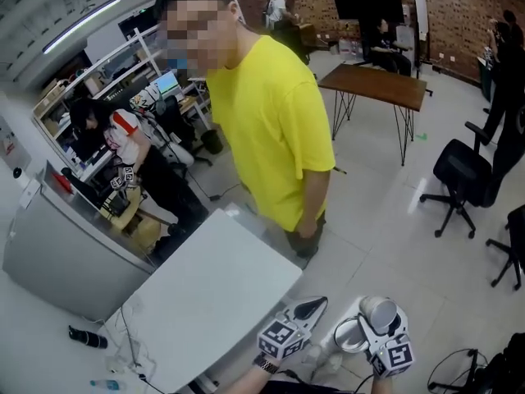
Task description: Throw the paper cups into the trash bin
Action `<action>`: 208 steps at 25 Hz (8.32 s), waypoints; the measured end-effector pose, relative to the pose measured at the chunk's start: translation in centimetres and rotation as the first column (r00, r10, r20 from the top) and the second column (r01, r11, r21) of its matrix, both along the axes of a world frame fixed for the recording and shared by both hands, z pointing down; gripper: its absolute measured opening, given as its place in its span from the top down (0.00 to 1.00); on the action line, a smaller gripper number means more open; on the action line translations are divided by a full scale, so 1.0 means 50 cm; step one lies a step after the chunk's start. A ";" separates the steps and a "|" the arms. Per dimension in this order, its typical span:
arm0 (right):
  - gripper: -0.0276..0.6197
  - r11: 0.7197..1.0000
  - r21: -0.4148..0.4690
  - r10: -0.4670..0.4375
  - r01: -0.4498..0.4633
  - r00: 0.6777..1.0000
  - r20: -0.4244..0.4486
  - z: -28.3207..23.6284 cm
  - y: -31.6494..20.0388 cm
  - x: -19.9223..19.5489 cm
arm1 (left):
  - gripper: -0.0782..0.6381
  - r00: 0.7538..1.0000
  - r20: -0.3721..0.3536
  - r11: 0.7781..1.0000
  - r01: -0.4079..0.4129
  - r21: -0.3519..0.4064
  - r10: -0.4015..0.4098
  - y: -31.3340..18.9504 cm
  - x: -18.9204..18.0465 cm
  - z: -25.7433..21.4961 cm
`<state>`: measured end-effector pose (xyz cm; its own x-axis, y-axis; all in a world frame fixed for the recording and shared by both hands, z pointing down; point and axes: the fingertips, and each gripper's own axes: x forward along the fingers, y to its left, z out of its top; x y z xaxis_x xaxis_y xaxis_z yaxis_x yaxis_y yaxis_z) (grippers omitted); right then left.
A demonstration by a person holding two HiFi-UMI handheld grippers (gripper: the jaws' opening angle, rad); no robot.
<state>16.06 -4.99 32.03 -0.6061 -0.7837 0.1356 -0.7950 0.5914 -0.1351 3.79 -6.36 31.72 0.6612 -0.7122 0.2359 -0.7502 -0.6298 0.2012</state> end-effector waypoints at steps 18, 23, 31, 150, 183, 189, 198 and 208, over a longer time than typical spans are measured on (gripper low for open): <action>0.44 0.977 -0.194 0.092 -0.088 0.996 0.012 0.228 0.005 0.009 | 0.89 0.990 0.048 0.984 -0.129 -0.125 0.136 -0.039 0.041 0.158; 0.44 0.962 -0.245 0.134 -0.124 0.991 0.026 0.300 -0.009 0.036 | 0.89 0.983 0.061 0.976 -0.165 -0.139 0.174 -0.084 0.084 0.208; 0.44 0.913 -0.361 0.207 -0.191 0.978 0.007 0.447 0.039 0.068 | 0.89 0.974 0.088 0.955 -0.186 -0.231 0.210 -0.058 0.079 0.322; 0.62 0.895 0.206 -0.425 0.396 0.896 0.129 -0.166 0.151 -0.324 | 0.89 0.967 0.019 0.954 0.246 0.172 -0.253 0.194 -0.239 -0.132; 0.68 0.591 0.215 -0.806 0.777 0.566 0.172 -0.290 0.285 -0.907 | 0.89 0.629 -0.061 0.591 0.756 0.282 -0.775 0.398 -0.773 -0.272; 0.68 0.631 0.205 -0.775 0.748 0.603 0.188 -0.287 0.252 -0.918 | 0.89 0.684 -0.058 0.645 0.710 0.283 -0.727 0.357 -0.761 -0.266; 0.72 0.628 0.188 -0.778 0.755 0.613 0.139 -0.298 0.288 -1.031 | 0.89 0.690 -0.114 0.649 0.715 0.261 -0.715 0.380 -0.871 -0.254; 0.76 0.630 0.144 -0.777 0.763 0.618 0.122 -0.256 0.299 -1.121 | 0.89 0.698 -0.128 0.673 0.715 0.191 -0.705 0.378 -0.956 -0.181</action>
<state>-40.01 9.94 19.24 -0.9983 -0.0221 -0.0533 -0.0142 0.9894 -0.1447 -44.01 12.53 22.67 -0.0592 -0.9982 0.0083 -0.9834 0.0597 0.1716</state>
